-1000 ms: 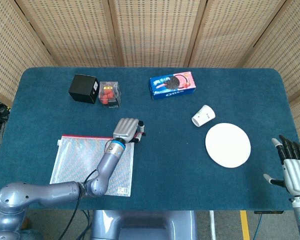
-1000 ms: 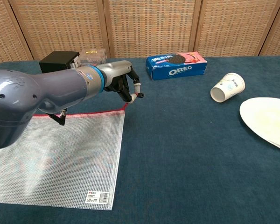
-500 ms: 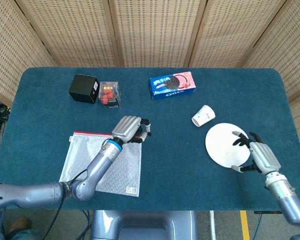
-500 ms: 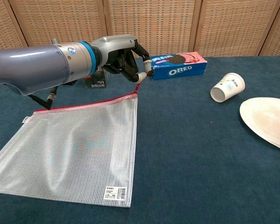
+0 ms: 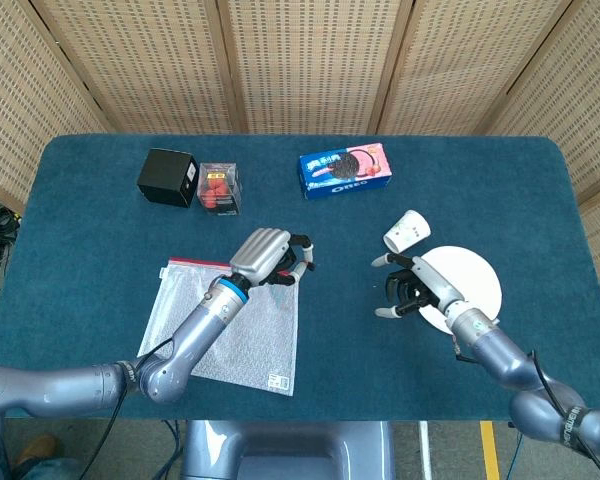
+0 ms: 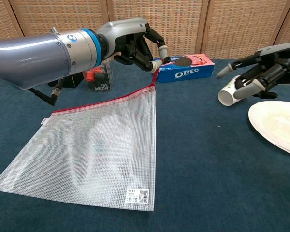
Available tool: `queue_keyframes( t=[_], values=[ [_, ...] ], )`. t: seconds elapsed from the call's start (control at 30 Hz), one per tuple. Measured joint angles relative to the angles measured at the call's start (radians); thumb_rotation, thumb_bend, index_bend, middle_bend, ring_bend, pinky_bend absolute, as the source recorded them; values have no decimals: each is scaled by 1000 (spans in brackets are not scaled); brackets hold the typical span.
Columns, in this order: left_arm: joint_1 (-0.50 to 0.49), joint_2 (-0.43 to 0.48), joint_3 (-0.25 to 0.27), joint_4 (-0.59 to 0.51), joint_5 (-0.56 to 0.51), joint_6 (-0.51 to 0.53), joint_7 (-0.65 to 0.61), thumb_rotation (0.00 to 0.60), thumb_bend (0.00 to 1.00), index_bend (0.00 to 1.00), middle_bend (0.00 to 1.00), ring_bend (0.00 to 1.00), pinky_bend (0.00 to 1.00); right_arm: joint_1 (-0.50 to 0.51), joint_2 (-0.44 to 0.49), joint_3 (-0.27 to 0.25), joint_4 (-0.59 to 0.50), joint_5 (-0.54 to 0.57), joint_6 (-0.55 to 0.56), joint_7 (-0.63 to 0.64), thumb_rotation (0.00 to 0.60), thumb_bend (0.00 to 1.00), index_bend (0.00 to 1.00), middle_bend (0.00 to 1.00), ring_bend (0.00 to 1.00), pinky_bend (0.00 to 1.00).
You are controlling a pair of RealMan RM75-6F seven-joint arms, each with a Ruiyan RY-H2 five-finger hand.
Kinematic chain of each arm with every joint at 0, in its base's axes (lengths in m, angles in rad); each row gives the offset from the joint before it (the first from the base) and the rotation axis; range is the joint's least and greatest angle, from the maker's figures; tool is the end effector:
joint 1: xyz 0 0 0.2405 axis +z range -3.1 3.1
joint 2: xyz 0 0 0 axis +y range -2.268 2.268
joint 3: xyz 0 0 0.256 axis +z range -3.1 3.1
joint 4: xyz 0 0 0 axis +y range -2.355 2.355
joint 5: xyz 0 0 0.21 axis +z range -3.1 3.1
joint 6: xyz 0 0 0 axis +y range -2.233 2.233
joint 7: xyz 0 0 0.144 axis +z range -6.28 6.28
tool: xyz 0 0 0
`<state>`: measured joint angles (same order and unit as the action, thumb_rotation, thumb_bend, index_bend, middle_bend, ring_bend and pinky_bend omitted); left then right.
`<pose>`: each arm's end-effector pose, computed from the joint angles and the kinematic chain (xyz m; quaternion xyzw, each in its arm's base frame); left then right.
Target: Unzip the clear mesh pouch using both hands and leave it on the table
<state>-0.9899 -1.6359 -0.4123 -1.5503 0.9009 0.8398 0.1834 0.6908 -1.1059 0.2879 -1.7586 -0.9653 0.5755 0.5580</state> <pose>-0.0049 0.3702 -0.0259 -0.6838 -0.4816 -0.4858 0.2538 -0.1685 -0.3422 0.0779 0.5085 -0.7277 0.4021 0.2241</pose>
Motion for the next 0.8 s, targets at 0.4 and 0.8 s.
queue_keyframes(
  t=[0.4,0.8],
  values=[
    [-1,-1,1,19,42,12,-83,600,537,931,976,997,1000,171,-133,-34,-2,364,43,-169,600,0,335,784,794,984],
    [-14,-42,9,45,59,27,-131,600,537,931,976,997,1000,270,-243,-24,10,573,159,-272,600,0,357,789,797,986]
  ],
)
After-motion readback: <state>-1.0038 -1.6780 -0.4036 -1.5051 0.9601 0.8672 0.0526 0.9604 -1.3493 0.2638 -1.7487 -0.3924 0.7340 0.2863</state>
